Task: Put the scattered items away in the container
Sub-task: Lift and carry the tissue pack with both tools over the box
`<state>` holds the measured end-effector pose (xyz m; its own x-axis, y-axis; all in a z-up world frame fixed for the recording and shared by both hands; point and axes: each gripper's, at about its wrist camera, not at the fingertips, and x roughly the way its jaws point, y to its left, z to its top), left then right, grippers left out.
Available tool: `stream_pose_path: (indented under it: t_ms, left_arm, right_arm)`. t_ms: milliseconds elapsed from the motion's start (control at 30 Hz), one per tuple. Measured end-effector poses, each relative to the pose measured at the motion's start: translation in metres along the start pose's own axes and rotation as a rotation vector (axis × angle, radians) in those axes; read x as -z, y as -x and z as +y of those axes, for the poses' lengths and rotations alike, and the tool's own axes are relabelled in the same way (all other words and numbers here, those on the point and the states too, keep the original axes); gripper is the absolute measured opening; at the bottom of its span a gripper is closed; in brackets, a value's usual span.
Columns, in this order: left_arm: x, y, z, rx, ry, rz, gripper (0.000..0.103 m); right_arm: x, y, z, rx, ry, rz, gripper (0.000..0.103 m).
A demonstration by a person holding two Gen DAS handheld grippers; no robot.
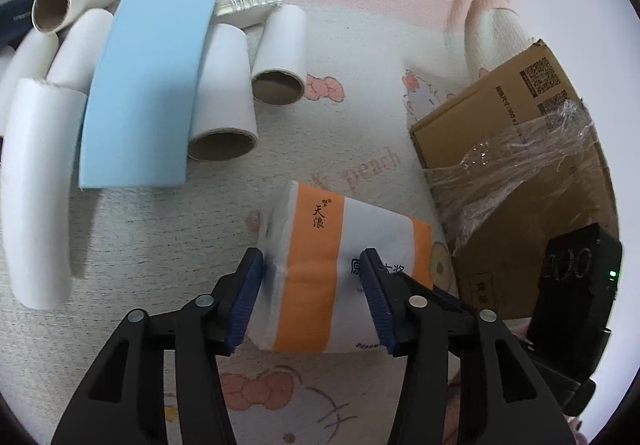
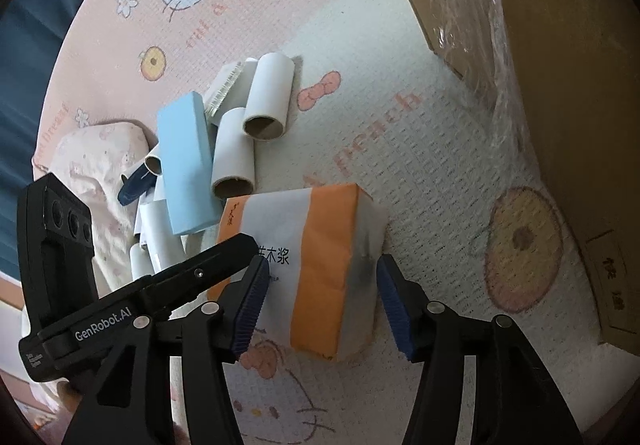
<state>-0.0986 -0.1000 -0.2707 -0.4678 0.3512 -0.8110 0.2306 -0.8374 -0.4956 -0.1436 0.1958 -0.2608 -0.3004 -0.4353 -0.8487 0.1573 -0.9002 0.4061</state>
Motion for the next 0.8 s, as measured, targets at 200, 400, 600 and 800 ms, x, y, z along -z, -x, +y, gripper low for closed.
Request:
stream_pose_path:
  t_ms: [200,400,600,800]
  left_arm:
    - [0.006,0.006,-0.003,-0.011,-0.006,-0.006,0.046]
    - [0.015,0.036,-0.010,-0.028,-0.028,-0.075,0.043]
    - [0.019,0.076,-0.021,-0.009,-0.036,-0.156,0.043]
    - [0.023,0.118,-0.047,0.017,-0.071,-0.266,0.041]
  right_arm:
    - [0.001,0.000,0.000,-0.010,0.003,-0.008,0.054]
    - [0.007,0.009,0.012,-0.025,0.023,-0.014,0.054]
    - [0.009,0.041,0.037,-0.058,0.079,-0.069,0.054]
    - [0.007,0.080,0.061,-0.074,0.125,-0.138,0.054]
